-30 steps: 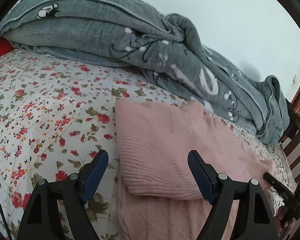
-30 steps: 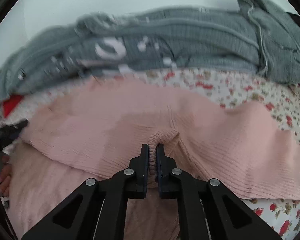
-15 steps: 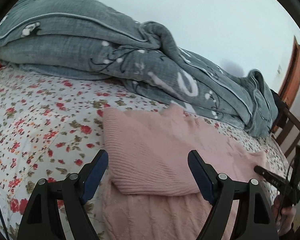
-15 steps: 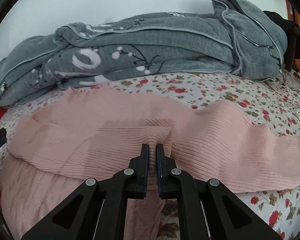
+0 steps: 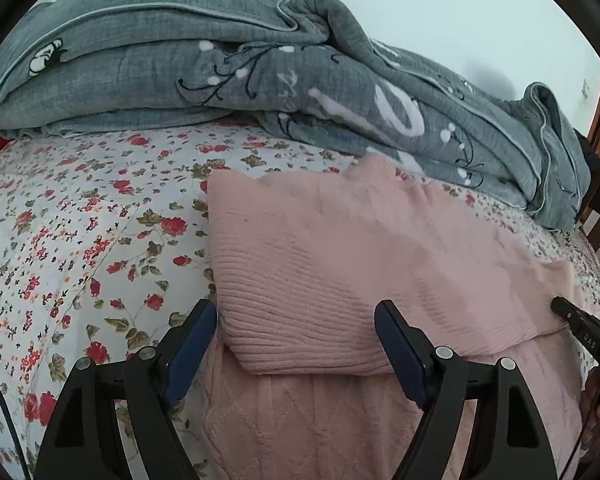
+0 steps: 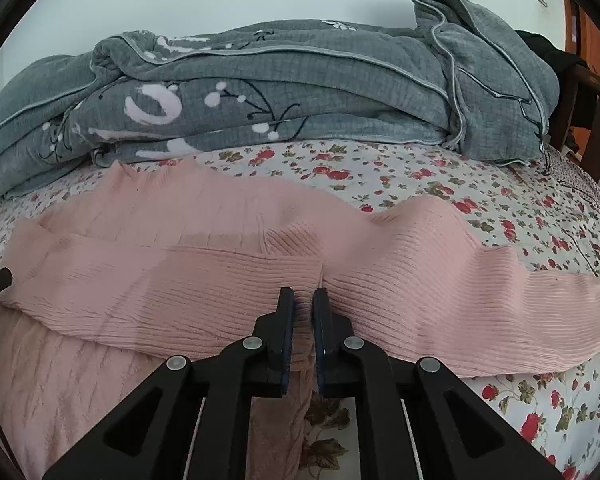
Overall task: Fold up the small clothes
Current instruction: 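Fold the held sleeve across the sweater body and open the right gripper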
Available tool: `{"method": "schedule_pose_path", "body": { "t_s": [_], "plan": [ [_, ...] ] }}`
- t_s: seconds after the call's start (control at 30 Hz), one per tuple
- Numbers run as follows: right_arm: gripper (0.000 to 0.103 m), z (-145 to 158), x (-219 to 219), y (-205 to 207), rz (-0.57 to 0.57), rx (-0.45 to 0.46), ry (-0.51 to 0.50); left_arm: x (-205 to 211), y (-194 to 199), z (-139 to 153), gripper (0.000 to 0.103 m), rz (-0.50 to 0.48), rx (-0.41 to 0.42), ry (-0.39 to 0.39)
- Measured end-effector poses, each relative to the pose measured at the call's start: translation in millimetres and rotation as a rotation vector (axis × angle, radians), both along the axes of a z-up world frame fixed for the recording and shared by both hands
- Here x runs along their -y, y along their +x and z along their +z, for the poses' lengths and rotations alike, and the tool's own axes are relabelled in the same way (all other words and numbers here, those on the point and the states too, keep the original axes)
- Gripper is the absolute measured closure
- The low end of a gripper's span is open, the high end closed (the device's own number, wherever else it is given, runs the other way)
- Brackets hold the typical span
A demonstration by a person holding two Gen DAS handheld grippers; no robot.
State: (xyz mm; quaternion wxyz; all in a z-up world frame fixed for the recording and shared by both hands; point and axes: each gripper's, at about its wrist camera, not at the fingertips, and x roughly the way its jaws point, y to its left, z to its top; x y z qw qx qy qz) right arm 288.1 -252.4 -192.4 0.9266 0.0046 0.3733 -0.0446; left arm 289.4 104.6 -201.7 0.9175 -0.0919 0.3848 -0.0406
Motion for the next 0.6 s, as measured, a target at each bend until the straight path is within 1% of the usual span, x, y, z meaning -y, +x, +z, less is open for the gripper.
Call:
{"method": "schedule_pose_path", "body": {
  "t_s": [0.17, 0.33, 0.43, 0.6],
  "plan": [
    [0.09, -1.7, 2.3, 1.6, -0.01, -0.013, 0.013, -3.1, 1.9, -3.4, 0.023, 0.011, -0.02, -0.003],
    [0.09, -1.1, 1.6, 1.2, -0.011, -0.011, 0.015, -0.4, 0.8, -1.7, 0.023, 0.012, -0.009, 0.017],
    [0.09, 0.3, 2.1, -0.1, -0.012, 0.0, 0.02, 1.4, -1.8, 1.3, 0.023, 0.012, 0.011, 0.032],
    [0.09, 5.6, -2.7, -5.6, 0.023, 0.036, 0.021, 9.4, -11.8, 10.2, 0.023, 0.009, 0.083, 0.092]
  ]
}}
